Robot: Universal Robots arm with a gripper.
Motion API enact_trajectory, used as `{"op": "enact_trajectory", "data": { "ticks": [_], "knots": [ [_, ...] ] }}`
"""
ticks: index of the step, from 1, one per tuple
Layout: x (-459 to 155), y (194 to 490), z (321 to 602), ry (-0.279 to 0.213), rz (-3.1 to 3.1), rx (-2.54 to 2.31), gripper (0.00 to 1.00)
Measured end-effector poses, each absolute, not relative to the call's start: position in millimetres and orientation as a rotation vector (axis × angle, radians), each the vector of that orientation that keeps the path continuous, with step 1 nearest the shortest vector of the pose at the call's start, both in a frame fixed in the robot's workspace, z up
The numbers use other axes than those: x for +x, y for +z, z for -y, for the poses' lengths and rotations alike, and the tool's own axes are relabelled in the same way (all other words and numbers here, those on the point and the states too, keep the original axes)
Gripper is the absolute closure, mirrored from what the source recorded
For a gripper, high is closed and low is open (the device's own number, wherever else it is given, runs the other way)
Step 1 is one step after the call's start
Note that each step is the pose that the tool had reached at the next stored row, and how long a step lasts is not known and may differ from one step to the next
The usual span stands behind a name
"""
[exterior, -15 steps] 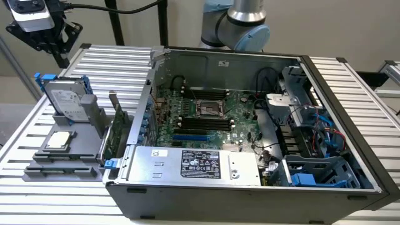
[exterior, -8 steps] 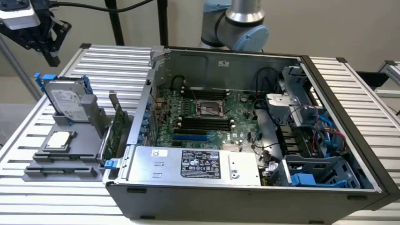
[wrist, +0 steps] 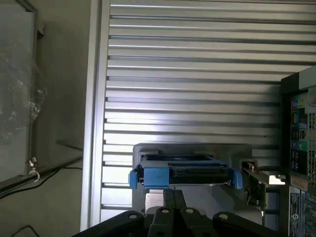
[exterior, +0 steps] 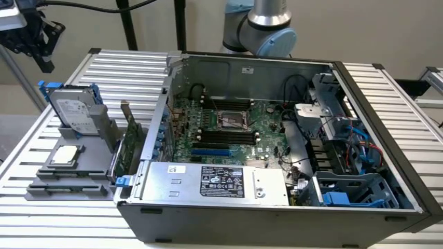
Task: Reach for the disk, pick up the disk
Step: 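Pick up the disk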
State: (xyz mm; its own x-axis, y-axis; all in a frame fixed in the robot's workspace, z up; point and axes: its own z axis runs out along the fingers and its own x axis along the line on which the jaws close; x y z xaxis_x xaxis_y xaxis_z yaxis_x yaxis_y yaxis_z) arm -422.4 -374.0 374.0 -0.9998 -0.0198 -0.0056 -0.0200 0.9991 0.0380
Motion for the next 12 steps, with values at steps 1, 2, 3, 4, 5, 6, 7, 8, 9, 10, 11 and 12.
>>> {"op": "enact_trajectory", "data": {
  "ticks": [1,2,3,4,5,6,7,8,9,10,11,12],
  "knots": [
    [-422.7,374.0,373.8,0.060,-3.136,-0.031,0.89],
    [-422.9,374.1,372.8,0.060,-3.136,-0.031,0.89],
    [-422.9,374.0,372.6,0.060,-3.136,-0.033,0.89],
    [-423.1,374.0,372.4,0.060,-3.136,-0.045,0.89],
    [-423.1,374.0,372.0,0.060,-3.136,-0.062,0.89],
    [-423.1,374.0,371.9,0.060,-3.135,-0.085,0.89],
    [-423.1,374.0,371.9,0.060,-3.135,-0.113,0.89],
    [-423.2,374.0,371.8,0.060,-3.134,-0.141,0.89],
    [-423.2,374.0,371.8,0.060,-3.133,-0.170,0.89],
    [-423.2,374.0,371.8,0.061,-3.132,-0.197,0.89],
    [-423.2,374.0,371.8,0.061,-3.130,-0.227,0.89],
    [-423.2,374.0,371.8,0.061,-3.128,-0.256,0.89]
  ]
}}
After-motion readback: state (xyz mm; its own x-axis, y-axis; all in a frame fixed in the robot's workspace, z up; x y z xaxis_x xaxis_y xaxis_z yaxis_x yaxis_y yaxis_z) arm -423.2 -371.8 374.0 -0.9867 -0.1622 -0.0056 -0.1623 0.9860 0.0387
